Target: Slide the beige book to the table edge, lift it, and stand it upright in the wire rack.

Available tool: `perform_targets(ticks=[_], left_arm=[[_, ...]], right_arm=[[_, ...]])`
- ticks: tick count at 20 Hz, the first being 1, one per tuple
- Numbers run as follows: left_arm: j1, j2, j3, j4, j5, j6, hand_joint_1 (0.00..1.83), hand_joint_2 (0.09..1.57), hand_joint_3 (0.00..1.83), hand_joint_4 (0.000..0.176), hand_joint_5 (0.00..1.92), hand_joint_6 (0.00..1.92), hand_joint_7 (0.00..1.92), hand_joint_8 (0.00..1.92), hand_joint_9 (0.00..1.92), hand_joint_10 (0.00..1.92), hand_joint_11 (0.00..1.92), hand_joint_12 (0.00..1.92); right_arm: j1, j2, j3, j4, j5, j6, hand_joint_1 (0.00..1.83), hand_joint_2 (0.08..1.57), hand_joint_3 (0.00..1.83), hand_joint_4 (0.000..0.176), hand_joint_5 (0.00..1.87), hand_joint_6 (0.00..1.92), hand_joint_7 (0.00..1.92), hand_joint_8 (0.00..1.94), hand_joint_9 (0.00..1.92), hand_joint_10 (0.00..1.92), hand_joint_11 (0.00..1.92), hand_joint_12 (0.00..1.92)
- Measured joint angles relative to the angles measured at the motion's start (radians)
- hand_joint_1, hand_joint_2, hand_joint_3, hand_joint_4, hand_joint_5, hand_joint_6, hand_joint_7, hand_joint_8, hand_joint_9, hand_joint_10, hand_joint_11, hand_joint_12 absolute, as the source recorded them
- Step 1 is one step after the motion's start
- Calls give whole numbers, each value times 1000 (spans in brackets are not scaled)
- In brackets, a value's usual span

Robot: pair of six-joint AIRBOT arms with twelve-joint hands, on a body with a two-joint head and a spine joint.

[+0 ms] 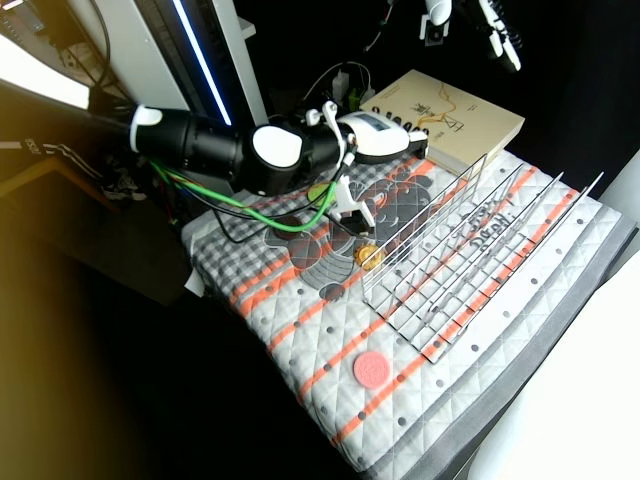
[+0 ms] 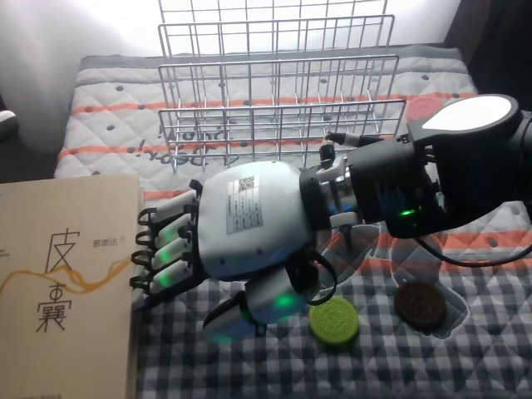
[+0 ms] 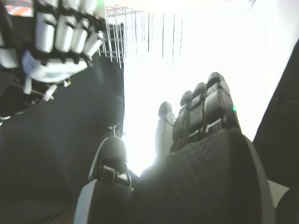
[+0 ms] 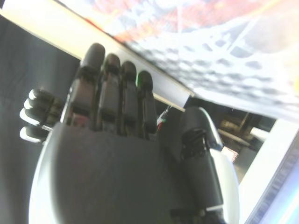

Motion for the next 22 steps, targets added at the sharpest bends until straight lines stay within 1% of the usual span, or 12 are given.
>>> perform_targets(ticks=[2,5,7,9,11,15,17,18,19,20,21,22], left_arm=[[0,0,0,2,0,-2,0,1344,9,111,156,2,13,0,0,0,0,0],[0,-4,2,0,0,-2,0,1332,2,127,162,4,22,3,0,0,0,0],[0,-6,2,3,2,-3,0,1340,5,112,163,3,18,1,0,0,0,0],[0,-6,2,3,0,-7,0,1335,2,122,165,4,14,3,0,0,0,0],[0,-6,2,2,-1,-12,0,1331,0,120,167,4,11,2,0,0,0,0],[0,-6,1,-9,-2,-18,0,1381,21,90,167,2,11,1,0,0,0,0],[0,-10,-2,-20,-13,-18,0,1393,25,90,162,0,7,0,0,0,0,0],[0,-12,-3,-23,-17,-18,49,1394,18,76,196,10,84,21,5,1,0,0],[4,-13,-9,-39,-24,-21,193,1381,1,3,365,11,333,13,141,13,38,40],[11,-14,-9,-45,-28,-29,193,1381,1,3,365,11,333,13,141,13,38,40],[29,-24,-8,-63,-48,-57,457,1372,1,0,626,17,789,35,532,51,1,991],[48,-39,1,-76,-53,-89,640,1353,0,0,725,19,979,50,717,96,0,1290]], right_arm=[[0,-8,4,1,1,0,0,1429,0,0,330,6,344,7,317,10,132,807],[0,-8,8,1,3,0,0,1446,6,0,308,0,330,0,295,0,98,796],[0,-7,10,2,1,0,0,1444,4,0,312,2,337,3,297,1,87,789],[0,-9,10,2,0,0,0,1444,0,0,342,3,356,2,331,4,146,844],[0,-10,10,2,0,-1,0,1444,0,0,342,0,357,0,327,1,123,843],[-2,-10,10,3,0,0,0,1460,4,0,363,1,353,0,315,0,97,773],[-8,-1,-3,5,-8,0,0,1466,6,0,350,0,340,0,297,0,78,763],[-11,13,-16,1,-5,1,0,1468,1,0,353,0,344,0,298,0,93,715],[-11,39,-31,3,-1,1,0,1470,2,0,336,0,330,1,287,0,129,662],[-11,63,-40,15,-1,1,0,1470,2,0,336,0,330,1,287,0,129,662],[-11,90,-47,28,-1,0,0,1459,0,0,334,3,336,4,288,3,128,658],[-11,116,-53,40,-8,0,0,1456,0,0,331,1,332,1,281,0,119,655]])
